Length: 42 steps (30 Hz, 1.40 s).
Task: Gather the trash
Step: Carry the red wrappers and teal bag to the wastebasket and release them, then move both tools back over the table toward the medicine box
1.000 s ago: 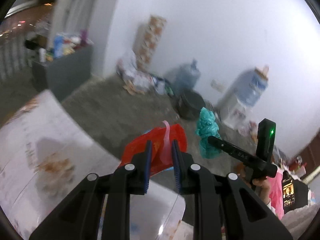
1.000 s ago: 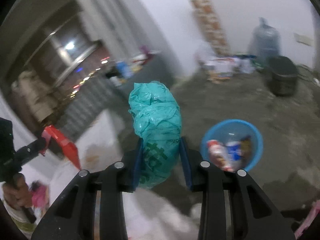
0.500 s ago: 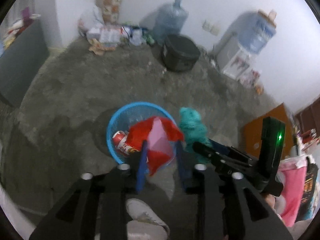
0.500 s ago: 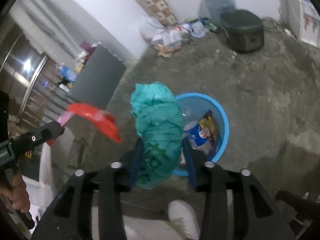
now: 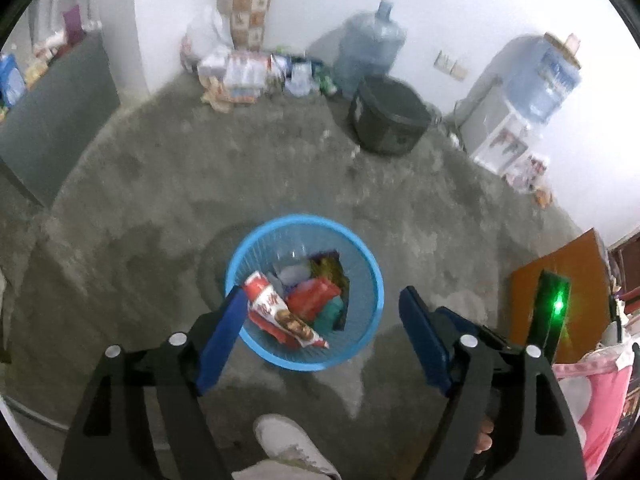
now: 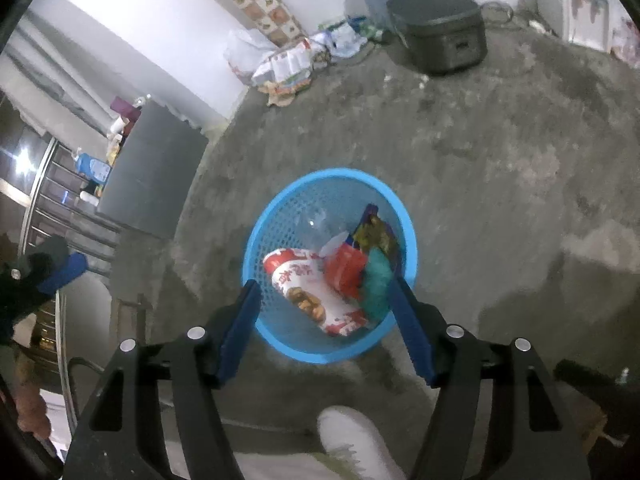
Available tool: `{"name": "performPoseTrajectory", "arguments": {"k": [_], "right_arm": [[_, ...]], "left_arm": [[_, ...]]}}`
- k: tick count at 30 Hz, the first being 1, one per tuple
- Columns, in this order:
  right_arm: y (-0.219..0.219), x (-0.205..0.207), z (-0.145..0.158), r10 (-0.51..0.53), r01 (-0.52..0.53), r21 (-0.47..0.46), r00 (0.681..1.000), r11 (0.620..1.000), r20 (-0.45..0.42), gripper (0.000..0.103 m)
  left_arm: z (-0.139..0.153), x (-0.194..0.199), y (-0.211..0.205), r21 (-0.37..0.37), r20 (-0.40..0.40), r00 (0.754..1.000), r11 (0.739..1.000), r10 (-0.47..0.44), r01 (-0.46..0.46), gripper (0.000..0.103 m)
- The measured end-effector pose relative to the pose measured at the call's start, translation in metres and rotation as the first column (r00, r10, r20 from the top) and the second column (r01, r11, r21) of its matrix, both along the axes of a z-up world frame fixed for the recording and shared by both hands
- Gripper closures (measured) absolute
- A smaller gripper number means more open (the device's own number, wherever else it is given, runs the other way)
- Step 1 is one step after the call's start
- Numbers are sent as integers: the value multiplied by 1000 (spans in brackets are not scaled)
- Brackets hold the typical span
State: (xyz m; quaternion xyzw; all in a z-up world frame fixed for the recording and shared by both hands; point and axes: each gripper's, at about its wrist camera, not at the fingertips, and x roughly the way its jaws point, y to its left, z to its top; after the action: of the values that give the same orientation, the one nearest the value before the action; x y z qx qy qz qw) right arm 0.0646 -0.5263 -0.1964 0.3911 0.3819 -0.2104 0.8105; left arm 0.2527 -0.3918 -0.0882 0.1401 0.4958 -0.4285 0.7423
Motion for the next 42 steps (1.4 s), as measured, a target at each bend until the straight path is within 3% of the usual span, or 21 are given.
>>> {"name": "performPoseTrajectory", "arguments": {"k": [4, 8, 11, 16, 21, 25, 28, 31, 35, 40, 42], "right_arm": [[23, 4, 40, 37, -32, -149, 999, 988, 31, 21], [61, 5, 90, 95, -68, -350, 994, 934, 59, 12], [91, 2, 120, 152, -91, -465, 984, 880, 96, 8], [132, -2, 149, 231, -116, -579, 964, 807, 129, 8], [168, -13, 167, 289, -121, -634, 942, 764, 169, 8], [198, -24, 180, 375, -130, -682, 900, 719, 224, 8], [216, -27, 186, 443, -179, -697, 869, 694, 219, 8], [233, -33, 186, 506, -219, -718, 837, 661, 210, 8], [256, -36, 186, 569, -266, -712, 792, 649, 223, 8], [270, -31, 187, 633, -342, -689, 743, 639, 217, 8], [275, -33, 188, 653, -370, -671, 723, 642, 226, 8]], "left_arm": [[46, -9, 34, -92, 75, 997, 996, 2, 5, 14], [87, -23, 82, -155, 216, 973, 987, 77, -44, 10], [118, -36, 125, -216, 302, 940, 972, 161, -97, 7], [159, -67, 205, -337, 404, 851, 920, 335, -201, 6], [176, -88, 266, -385, 380, 838, 891, 391, -241, 6], [183, -107, 312, -436, 377, 791, 846, 481, -307, 6], [187, -122, 344, -476, 374, 751, 808, 544, -348, 6], [190, -138, 378, -506, 385, 696, 769, 606, -390, 6], [186, -156, 418, -525, 335, 664, 718, 668, -457, 6], [174, -178, 460, -499, 342, 621, 696, 705, -516, 6], [165, -180, 470, -487, 327, 618, 688, 714, -537, 6]]}}
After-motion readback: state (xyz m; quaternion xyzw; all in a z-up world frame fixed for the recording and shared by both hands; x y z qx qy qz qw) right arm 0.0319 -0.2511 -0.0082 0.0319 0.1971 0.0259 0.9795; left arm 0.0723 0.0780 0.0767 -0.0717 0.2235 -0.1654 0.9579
